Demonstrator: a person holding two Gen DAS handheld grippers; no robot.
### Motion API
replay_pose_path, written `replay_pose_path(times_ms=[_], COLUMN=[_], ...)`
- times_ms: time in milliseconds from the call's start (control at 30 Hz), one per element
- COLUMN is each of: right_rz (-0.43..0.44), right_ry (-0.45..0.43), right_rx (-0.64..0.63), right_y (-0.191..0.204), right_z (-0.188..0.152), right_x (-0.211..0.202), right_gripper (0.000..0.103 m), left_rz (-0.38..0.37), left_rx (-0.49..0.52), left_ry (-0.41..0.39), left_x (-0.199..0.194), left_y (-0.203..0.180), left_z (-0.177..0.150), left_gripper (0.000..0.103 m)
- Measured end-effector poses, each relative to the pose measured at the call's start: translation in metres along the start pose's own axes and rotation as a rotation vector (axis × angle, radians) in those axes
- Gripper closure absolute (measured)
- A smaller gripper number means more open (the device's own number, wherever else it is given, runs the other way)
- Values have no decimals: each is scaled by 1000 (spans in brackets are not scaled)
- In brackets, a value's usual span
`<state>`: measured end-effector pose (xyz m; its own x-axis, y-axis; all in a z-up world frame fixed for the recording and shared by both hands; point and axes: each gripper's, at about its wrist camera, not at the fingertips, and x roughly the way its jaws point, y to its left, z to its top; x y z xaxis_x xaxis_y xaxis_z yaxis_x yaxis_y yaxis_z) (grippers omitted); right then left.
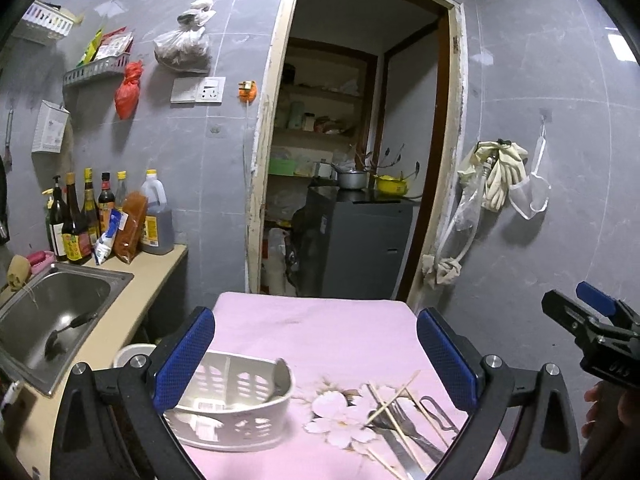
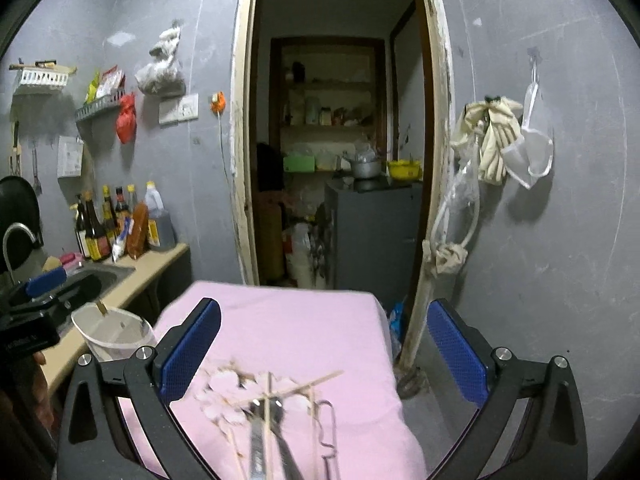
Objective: Organize utensils
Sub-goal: 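Move the left tool back over the utensil pile, then grasp a chopstick with the left tool while the right tool grasps the peeler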
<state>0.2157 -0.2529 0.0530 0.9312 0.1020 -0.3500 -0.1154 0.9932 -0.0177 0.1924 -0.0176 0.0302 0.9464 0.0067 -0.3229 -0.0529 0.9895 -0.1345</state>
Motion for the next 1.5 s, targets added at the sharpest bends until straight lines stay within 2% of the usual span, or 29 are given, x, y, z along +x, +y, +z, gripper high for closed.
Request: replay_pose_path(times_ms=[233,533,800,867,933,967,1000,1033,1100,1233,1300,1367,1500], right_rz=[40,106,154,175,188,191,195,197,202,222,234,250,271], right_ry=[136,293,449,492,518,531,550,562,599,632,642,651,655], right_rx=[16,-13,23,36,30,25,17,12,4,1,-9,-18,-31], right_y=[-40,-57,-64,-63,-58,-55,-52,-50,-44,-35,-33,-28,-22], right_z=[-29,-79,-121,-130,-137,-140,-143,-146,-155,-163,-165,-168,-168], right_x=[36,89,130,141,150,154,159,162,174,184,185,186,186], right_gripper=[2,2,2,3,9,18,26,29,37,43,49,50,50], left_rz=[45,117,106,94,78,71,64,57,46,25,29,31,49], left_rx=[3,-86,-158,-179,-203,-215,-228,-238,-248,-247,-239,-235,-248], left_ry=[73,262,432,468,522,550,581,600,632,682,689,689,705], left_x=[14,45,78,85,94,98,103,106,112,122,125,127,128], left_y=[-27,-41,-43,-45,-46,-47,-47,-48,-51,-57,-60,-60,-57], left_z=[-23,-81,-126,-134,-141,-145,-150,-152,-157,-164,-166,-166,-167], left_gripper=[1,1,2,11,21,24,32,40,45,57,60,64,80])
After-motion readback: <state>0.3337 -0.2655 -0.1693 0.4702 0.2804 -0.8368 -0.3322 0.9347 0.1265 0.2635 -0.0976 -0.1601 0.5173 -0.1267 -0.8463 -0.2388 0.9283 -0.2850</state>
